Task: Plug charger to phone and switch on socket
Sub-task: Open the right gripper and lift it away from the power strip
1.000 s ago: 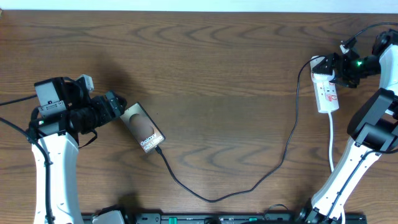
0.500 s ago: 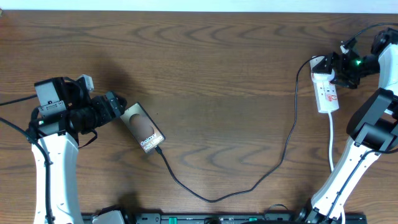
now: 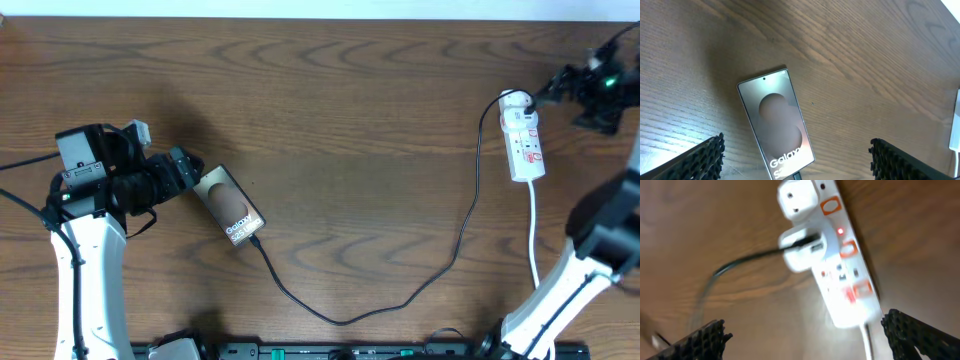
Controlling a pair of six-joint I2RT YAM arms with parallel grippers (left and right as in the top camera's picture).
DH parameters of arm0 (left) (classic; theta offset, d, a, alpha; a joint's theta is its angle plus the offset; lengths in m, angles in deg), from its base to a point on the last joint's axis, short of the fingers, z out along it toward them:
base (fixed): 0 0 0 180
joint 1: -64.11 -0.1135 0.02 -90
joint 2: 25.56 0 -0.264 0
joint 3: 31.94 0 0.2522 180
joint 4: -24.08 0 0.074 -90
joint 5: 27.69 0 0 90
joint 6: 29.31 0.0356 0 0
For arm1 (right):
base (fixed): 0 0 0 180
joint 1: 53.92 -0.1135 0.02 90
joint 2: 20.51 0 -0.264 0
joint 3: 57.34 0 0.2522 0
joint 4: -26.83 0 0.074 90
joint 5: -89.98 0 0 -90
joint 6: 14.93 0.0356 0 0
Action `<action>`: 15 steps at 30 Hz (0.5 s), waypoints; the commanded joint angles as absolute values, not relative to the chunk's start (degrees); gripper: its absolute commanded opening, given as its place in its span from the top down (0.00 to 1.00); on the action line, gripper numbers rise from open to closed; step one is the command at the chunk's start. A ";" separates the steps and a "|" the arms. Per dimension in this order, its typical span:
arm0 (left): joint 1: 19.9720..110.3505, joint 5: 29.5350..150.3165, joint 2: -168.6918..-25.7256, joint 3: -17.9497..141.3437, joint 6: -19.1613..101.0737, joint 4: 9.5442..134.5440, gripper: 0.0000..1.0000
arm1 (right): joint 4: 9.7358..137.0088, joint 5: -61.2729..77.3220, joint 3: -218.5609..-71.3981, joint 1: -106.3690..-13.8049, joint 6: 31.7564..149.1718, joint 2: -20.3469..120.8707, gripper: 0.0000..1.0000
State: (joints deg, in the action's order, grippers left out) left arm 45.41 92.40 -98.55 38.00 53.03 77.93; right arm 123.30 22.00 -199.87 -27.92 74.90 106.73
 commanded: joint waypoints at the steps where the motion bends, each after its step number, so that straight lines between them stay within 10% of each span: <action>1: 45.24 92.75 -98.75 39.27 53.56 78.09 0.08 | 125.88 18.13 -200.40 -29.08 85.00 97.81 0.01; 15: 45.24 92.72 -98.75 39.27 53.56 78.04 0.09 | 126.10 19.60 -200.38 -29.15 87.25 91.74 0.01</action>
